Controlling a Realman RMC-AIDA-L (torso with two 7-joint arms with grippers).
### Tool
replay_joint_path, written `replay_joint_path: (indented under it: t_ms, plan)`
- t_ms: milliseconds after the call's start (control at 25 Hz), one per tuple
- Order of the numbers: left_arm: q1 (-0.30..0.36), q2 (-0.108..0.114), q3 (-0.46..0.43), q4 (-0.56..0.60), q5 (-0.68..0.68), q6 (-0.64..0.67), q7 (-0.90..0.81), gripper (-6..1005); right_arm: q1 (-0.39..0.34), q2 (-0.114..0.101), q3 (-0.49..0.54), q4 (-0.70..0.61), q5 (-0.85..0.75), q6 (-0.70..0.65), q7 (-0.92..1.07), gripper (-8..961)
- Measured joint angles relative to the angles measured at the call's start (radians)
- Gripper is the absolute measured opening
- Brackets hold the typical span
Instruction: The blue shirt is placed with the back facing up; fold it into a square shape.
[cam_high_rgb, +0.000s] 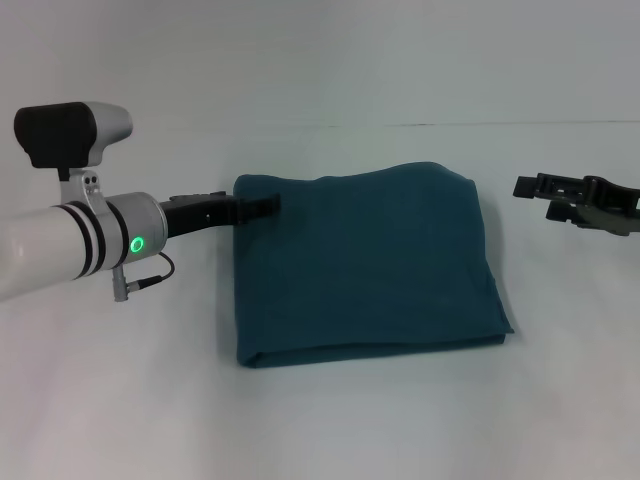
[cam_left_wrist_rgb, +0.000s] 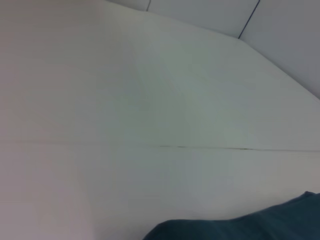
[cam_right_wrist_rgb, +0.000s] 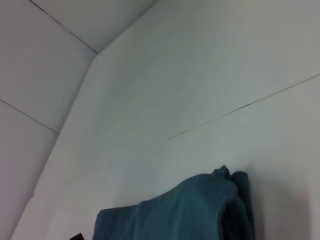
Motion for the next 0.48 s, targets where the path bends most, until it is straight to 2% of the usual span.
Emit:
replay_joint_path:
  t_ms: [480]
  plan:
    - [-0.009,-0.014,0.041,-0.002,0.000,-0.056,0.002,936,-0.005,0.003,0.001,0.000,0.000,0.003,0.001,916]
